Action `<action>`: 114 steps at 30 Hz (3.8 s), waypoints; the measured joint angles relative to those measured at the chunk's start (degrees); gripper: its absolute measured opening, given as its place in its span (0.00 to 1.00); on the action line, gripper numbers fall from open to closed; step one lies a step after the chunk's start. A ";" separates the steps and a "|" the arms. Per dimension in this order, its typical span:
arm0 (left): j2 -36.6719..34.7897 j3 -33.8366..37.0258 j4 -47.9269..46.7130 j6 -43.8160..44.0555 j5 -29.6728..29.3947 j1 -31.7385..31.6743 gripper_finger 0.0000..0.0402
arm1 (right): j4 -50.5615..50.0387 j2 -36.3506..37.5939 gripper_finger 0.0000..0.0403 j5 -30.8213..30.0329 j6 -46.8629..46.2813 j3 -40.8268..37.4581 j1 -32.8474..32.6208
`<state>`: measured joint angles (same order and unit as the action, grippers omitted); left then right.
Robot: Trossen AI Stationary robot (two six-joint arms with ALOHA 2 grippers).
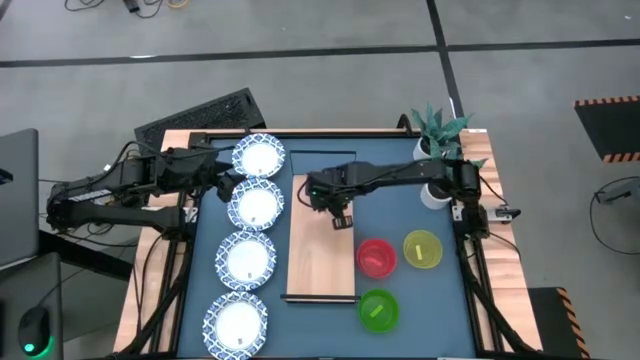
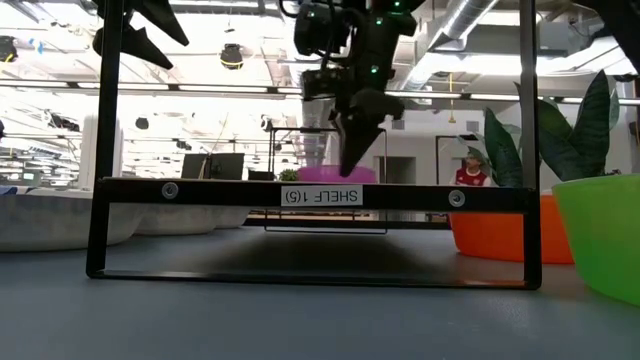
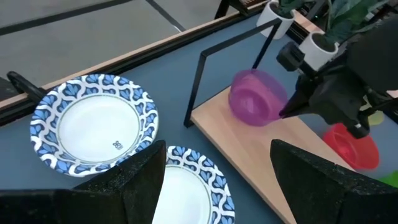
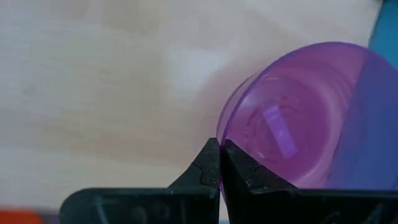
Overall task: Place and stack bowls onto a shelf
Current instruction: Put the purple bowl on the shelf, then stack the orange bowl on top of the purple bowl on the shelf
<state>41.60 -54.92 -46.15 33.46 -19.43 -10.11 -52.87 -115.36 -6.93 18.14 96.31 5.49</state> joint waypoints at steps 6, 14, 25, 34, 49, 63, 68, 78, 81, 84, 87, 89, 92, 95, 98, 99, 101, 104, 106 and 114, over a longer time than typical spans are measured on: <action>0.02 0.00 -0.04 0.19 -0.40 0.00 0.68 | 0.73 -0.53 0.09 0.84 -0.04 0.02 0.40; 0.00 0.00 -0.35 0.21 -0.40 0.00 0.68 | 1.64 -0.52 0.11 0.86 -0.09 0.02 0.42; 0.00 0.00 -0.37 0.21 -0.42 0.00 0.68 | 2.59 -0.53 0.36 3.80 -2.05 0.02 1.01; 0.02 0.00 -0.46 0.21 -0.42 0.00 0.68 | -4.00 2.63 0.56 2.07 -8.45 6.13 -0.23; 0.02 0.00 -0.42 1.15 1.26 0.00 0.68 | -25.00 20.54 0.55 -5.09 -53.44 1.96 -17.38; 0.00 0.00 -0.43 1.76 2.75 0.00 0.68 | -0.08 24.67 0.55 -7.29 -62.97 -31.71 -26.65; 0.00 0.00 -0.44 1.85 2.70 0.00 0.68 | 4.01 24.67 0.55 -8.43 -59.54 -37.47 -23.22; 0.01 0.00 -0.79 2.79 2.66 0.00 0.68 | 14.38 24.64 0.43 0.97 -54.08 -43.38 -16.85; 0.02 0.00 -0.79 2.79 2.64 0.00 0.68 | 13.99 24.67 0.26 1.00 -55.49 -43.36 -16.51; 0.00 0.00 -0.79 2.79 2.61 0.00 0.68 | 13.39 24.69 0.07 1.97 -56.56 -43.32 -16.16; 0.00 0.00 -0.78 2.79 2.54 0.00 0.68 | 12.42 24.73 0.06 2.54 -57.48 -43.01 -15.91; 0.02 0.00 -0.76 2.79 2.41 0.00 0.68 | 10.29 24.69 0.07 2.70 -57.58 -42.01 -15.62; 0.00 0.00 -0.76 2.79 2.27 0.00 0.68 | 5.56 25.03 0.06 2.68 -56.90 -39.59 -14.73; 0.01 0.00 -0.75 2.79 2.27 0.00 0.68 | 0.56 26.86 0.06 2.36 -55.10 -37.02 -13.46; 0.00 0.00 -0.76 2.79 2.29 0.00 0.68 | -3.88 29.98 0.06 2.35 -53.69 -34.48 -11.37; 0.00 0.00 -0.74 2.79 2.29 0.00 0.68 | -5.47 31.10 0.06 2.29 -53.60 -33.51 -10.50; 0.02 0.00 -0.76 2.79 2.29 0.00 0.68 | -8.30 33.51 0.06 1.92 -53.24 -31.68 -8.49; 0.02 0.00 -0.83 2.79 2.29 0.00 0.68 | -9.81 36.43 0.06 0.21 -53.19 -28.06 -4.84; 0.00 0.00 -0.90 2.79 2.31 0.00 0.68 | -9.07 37.35 0.06 -0.99 -53.21 -25.22 -2.24; 0.01 0.01 -0.97 2.96 2.32 0.00 0.68 | -8.09 30.68 0.06 -0.54 -58.29 -12.15 7.45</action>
<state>41.62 -54.91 -47.12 36.42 -17.11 -10.11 -60.95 -84.68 -7.47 -40.15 84.16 12.94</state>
